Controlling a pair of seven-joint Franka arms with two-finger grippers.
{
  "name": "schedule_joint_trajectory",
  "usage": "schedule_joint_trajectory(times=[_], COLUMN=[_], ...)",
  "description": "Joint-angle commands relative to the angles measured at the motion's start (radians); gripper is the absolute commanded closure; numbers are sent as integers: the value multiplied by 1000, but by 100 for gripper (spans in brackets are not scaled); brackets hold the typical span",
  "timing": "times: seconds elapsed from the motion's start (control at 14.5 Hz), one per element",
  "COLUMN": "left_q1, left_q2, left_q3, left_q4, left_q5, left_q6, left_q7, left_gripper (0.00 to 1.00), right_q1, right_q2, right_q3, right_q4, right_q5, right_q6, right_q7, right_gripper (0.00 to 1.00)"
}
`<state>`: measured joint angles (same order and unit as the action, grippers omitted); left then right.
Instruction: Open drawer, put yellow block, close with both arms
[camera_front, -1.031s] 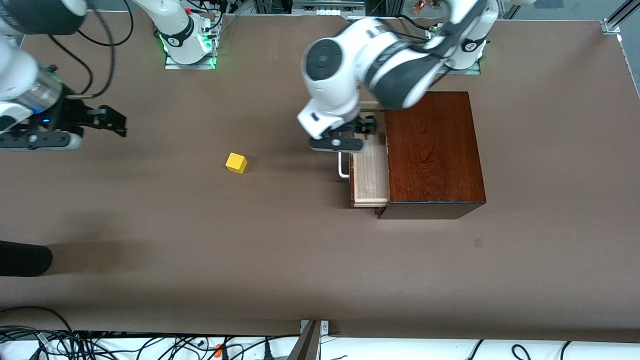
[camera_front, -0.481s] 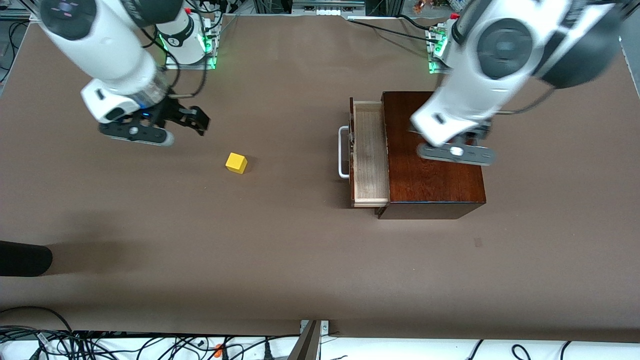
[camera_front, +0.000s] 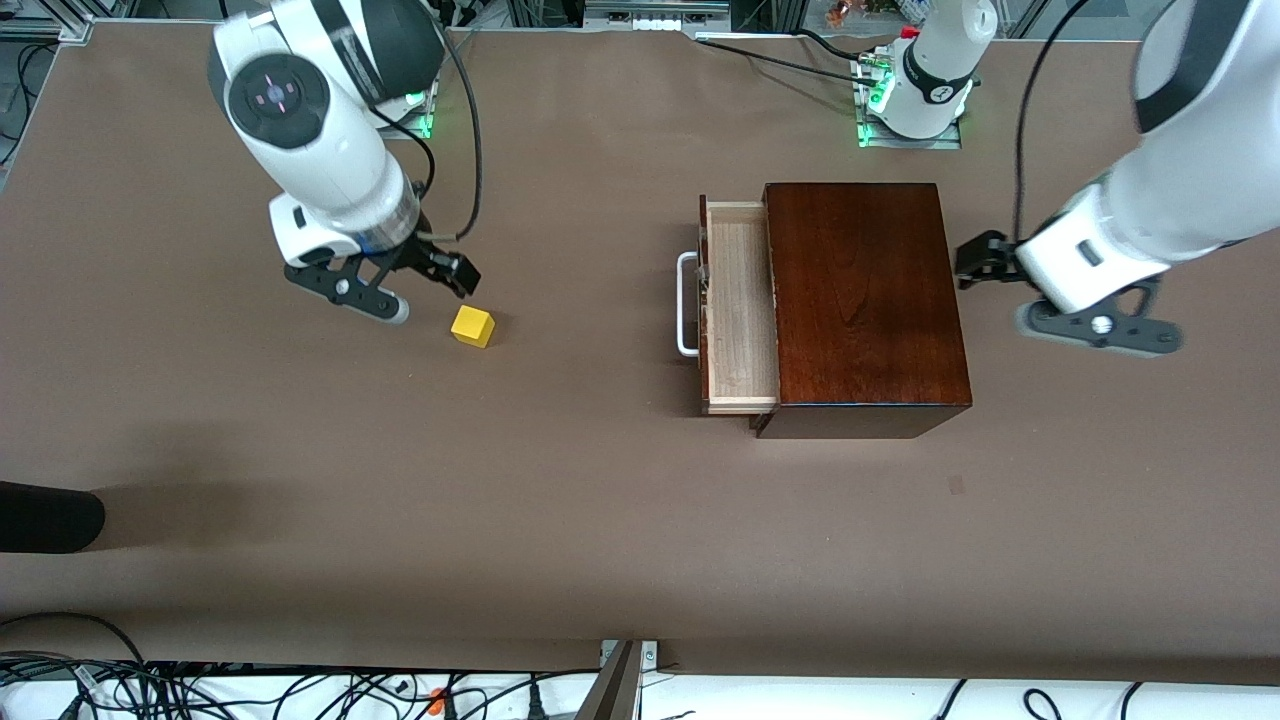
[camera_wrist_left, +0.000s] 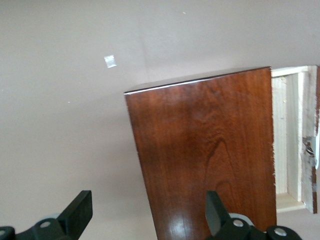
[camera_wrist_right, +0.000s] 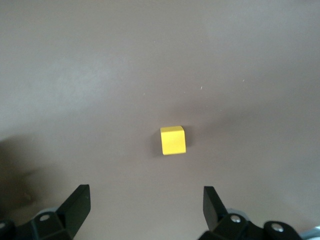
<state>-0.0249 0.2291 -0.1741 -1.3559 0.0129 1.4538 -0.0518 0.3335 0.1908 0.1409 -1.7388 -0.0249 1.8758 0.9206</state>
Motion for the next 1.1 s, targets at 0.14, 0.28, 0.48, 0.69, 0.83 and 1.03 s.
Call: schedule_joint_trajectory(times=[0.14,0.28,0.48,0.69,0.83,1.03], left_q1=[-46,-46,-32,-32,-32,-29], left_q2=[-264,-273,-252,-249,-246,-246], left_q3=[99,99,96,96,97,97], left_q4=[-344,-342,-330,-327,-328,-328], left_q5=[-50,-48,-50,-48,-47,-45], left_q6=[169,145,140,135,135,129], left_q7=[64,58,55,55,53,55], left_gripper=[0,0,0,0,0,0], right_q1=[-5,-5,-5,-7,-5,-5], right_q2=[-14,-14,33,114,145,156], right_q3=[-4,-6,-7,-14,-15,-27], right_q4=[-188,-281,-373,-392,-422,-484], right_q5=[13,11,-1,-6,-24,-52], right_q6=[196,306,469,587,656,752], right_q7=[99,99,87,84,80,58], right_gripper=[0,0,0,0,0,0])
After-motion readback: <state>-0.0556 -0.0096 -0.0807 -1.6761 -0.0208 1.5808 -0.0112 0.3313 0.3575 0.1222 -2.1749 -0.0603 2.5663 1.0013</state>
